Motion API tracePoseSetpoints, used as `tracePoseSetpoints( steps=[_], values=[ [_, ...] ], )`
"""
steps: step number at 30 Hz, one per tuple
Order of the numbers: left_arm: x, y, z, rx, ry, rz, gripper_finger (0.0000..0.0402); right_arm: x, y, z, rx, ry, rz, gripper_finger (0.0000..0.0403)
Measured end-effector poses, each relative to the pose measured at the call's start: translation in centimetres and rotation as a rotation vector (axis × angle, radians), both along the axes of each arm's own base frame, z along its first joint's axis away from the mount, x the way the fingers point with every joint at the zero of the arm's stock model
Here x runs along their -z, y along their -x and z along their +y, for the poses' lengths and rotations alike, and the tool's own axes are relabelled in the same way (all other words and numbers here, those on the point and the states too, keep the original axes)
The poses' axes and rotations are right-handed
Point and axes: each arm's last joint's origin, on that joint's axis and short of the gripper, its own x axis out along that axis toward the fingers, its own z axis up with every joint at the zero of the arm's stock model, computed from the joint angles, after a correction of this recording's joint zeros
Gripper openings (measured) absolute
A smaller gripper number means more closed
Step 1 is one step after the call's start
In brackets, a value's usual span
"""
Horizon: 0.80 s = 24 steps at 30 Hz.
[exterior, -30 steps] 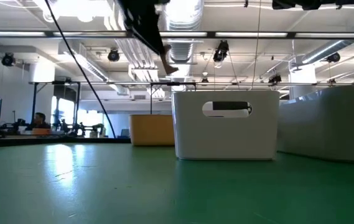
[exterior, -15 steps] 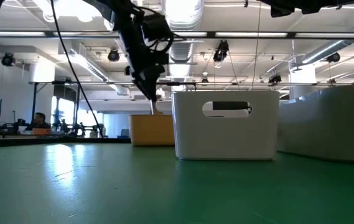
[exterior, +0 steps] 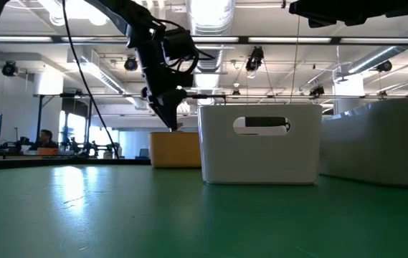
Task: Sort & place blocks by color
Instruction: Put the brown block into the yellow bin, then put the red block into the white bin
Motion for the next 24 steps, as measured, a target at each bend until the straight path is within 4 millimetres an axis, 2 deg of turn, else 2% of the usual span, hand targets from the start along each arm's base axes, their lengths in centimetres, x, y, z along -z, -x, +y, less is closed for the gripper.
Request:
tracePoseSetpoints(
  steps=[13, 24],
  values=[
    [0.37, 0.08, -0.07, 0.000, -0.005, -0.005, 0.0130, -0.03, 0.01, 0.00, 0.002, -0.012, -0.001, 0.0043],
    [0.36, 0.07, -0.08, -0.003, -0.005, -0.006, 0.0187, -0.03, 0.01, 0.00, 0.002, -0.011, -0.001, 0.0043]
  ],
)
